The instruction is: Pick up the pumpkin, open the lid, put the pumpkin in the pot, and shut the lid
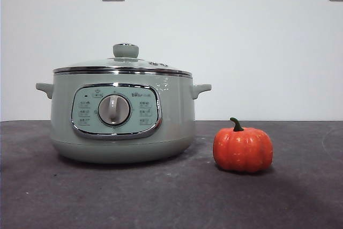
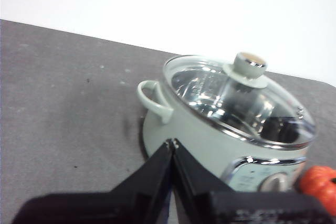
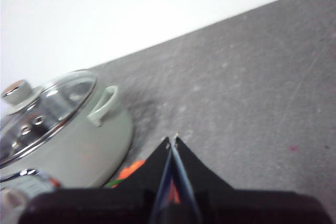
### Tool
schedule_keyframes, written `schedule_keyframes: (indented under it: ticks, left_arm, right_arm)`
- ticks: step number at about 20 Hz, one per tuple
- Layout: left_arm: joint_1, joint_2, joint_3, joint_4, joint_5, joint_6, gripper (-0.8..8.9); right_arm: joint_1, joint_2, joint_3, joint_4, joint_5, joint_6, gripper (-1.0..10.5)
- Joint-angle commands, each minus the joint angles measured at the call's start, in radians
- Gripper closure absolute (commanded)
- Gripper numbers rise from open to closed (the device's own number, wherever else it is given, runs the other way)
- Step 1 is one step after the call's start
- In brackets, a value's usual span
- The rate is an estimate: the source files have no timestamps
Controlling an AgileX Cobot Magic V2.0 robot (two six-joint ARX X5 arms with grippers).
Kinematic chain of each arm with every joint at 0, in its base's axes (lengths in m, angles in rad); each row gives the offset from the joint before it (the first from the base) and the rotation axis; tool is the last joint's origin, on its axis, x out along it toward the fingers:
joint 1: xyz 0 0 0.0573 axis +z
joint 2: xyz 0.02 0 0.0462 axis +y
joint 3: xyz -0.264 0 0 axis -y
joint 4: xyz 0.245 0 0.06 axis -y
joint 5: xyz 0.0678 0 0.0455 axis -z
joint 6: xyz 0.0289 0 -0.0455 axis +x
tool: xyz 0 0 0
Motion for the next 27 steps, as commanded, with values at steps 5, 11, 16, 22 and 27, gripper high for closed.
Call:
schedule_keyframes:
  ticks: [5, 11, 16, 22, 27]
  left_arm:
    - [0.002, 0.136, 0.202, -0.13, 0.126, 0.08, 8.22]
    - [0.002, 0.255, 0.354, -0.252, 0.255, 0.18, 8.22]
    - [0.001, 0.326, 0.451, -0.357, 0.333, 0.248, 8.22]
    - [-0.005, 0.372, 0.518, -0.489, 0.394, 0.318, 8.22]
    - [-0.014, 0.372, 0.518, -0.489, 0.396, 0.314, 6.92]
  right_arm:
    - [0.003, 0.166, 0.271, -0.191, -0.132, -0.12, 9.6]
    - [0.004, 0.325, 0.515, -0.449, -0.184, -0.263, 9.6]
    - [0.018, 0.426, 0.674, -0.64, -0.249, -0.366, 9.6]
    - [0.042, 0.474, 0.758, -0.776, -0.263, -0.439, 9.6]
    - [0.05, 0.475, 0.758, -0.777, -0.261, -0.438, 8.7]
